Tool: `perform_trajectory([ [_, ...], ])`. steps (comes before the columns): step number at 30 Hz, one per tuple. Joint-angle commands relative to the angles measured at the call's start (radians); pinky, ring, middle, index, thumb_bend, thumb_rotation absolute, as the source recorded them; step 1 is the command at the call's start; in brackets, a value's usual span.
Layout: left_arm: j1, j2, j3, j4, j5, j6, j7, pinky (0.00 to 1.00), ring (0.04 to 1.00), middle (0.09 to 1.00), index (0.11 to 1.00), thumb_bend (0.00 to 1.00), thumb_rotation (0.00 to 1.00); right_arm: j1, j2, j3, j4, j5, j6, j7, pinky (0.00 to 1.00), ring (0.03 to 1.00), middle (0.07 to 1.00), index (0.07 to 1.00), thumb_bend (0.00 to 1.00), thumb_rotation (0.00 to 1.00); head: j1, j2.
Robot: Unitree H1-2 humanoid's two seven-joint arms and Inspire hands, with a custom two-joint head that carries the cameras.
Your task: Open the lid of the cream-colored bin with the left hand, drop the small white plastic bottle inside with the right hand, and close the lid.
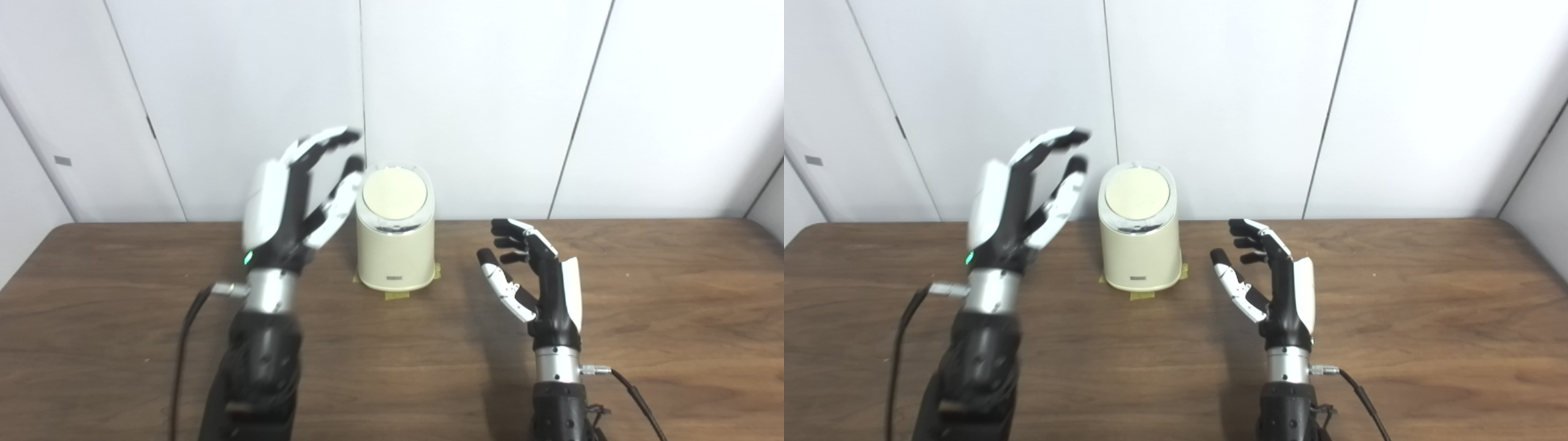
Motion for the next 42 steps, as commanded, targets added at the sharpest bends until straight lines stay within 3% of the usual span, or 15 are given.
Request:
perform_trajectory([
  [1, -0.002, -0.011, 0.009, -0.035, -0.07, -0.081, 0.047, 0.6, 0.693, 0.717, 0.719, 0.21, 0.6, -0.027, -0.001, -0.004, -0.046, 0.008, -0.038, -0.003, 0.54, 0.649, 0.679, 0.674, 0.25, 0.51, 0.0, 0.003],
  [5, 0.065, -0.016, 0.026, -0.023, -0.152, -0.144, 0.081, 0.62, 0.691, 0.711, 0.709, 0.18, 0.42, -0.019, 0.001, -0.011, -0.063, 0.041, -0.033, 0.011, 0.56, 0.66, 0.686, 0.678, 0.25, 0.48, 0.0, 0.002],
  [6, 0.079, -0.017, 0.032, -0.02, -0.17, -0.151, 0.086, 0.63, 0.692, 0.71, 0.709, 0.18, 0.42, -0.017, 0.0, -0.012, -0.065, 0.042, -0.031, 0.011, 0.56, 0.661, 0.686, 0.678, 0.25, 0.48, 0.0, 0.001],
  [11, 0.15, -0.017, 0.068, -0.001, -0.254, -0.158, 0.092, 0.67, 0.714, 0.718, 0.714, 0.23, 0.6, -0.007, -0.004, -0.018, -0.075, 0.031, -0.025, 0.01, 0.55, 0.656, 0.683, 0.681, 0.25, 0.51, 0.001, 0.005],
  [15, 0.192, -0.016, 0.084, 0.022, -0.286, -0.166, 0.101, 0.66, 0.71, 0.716, 0.712, 0.25, 0.56, 0.006, -0.001, -0.026, -0.088, 0.058, -0.023, 0.023, 0.56, 0.657, 0.684, 0.681, 0.26, 0.48, -0.001, 0.007],
  [20, 0.238, -0.03, 0.099, 0.042, -0.364, -0.13, 0.092, 0.66, 0.709, 0.714, 0.701, 0.27, 0.5, 0.023, -0.007, -0.035, -0.099, 0.079, -0.022, 0.038, 0.57, 0.661, 0.684, 0.68, 0.26, 0.44, 0.0, 0.014],
  [23, 0.254, -0.031, 0.098, 0.079, -0.389, -0.141, 0.091, 0.65, 0.705, 0.711, 0.696, 0.25, 0.42, 0.035, -0.022, -0.033, -0.097, 0.064, -0.03, 0.041, 0.55, 0.653, 0.68, 0.676, 0.25, 0.4, 0.001, 0.016],
  [26, 0.267, -0.032, 0.097, 0.123, -0.4, -0.159, 0.093, 0.65, 0.714, 0.712, 0.699, 0.24, 0.4, 0.055, -0.039, -0.026, -0.095, 0.027, -0.029, 0.036, 0.53, 0.627, 0.66, 0.659, 0.22, 0.38, 0.005, 0.015],
  [32, 0.291, -0.021, 0.096, 0.185, -0.408, -0.204, 0.091, 0.64, 0.718, 0.714, 0.704, 0.24, 0.37, 0.087, -0.056, -0.026, -0.071, 0.046, -0.061, 0.034, 0.49, 0.592, 0.632, 0.623, 0.27, 0.26, 0.016, 0.009],
  [37, 0.31, -0.011, 0.095, 0.214, -0.453, -0.259, 0.071, 0.65, 0.719, 0.717, 0.704, 0.23, 0.33, 0.117, -0.065, -0.025, -0.078, 0.074, -0.067, 0.055, 0.5, 0.596, 0.633, 0.63, 0.29, 0.25, 0.021, 0.016],
  [42, 0.335, -0.008, 0.088, 0.191, -0.455, -0.254, 0.063, 0.64, 0.711, 0.717, 0.699, 0.23, 0.3, 0.136, -0.077, -0.028, -0.093, 0.065, -0.071, 0.062, 0.49, 0.597, 0.635, 0.638, 0.26, 0.27, 0.021, 0.032],
])
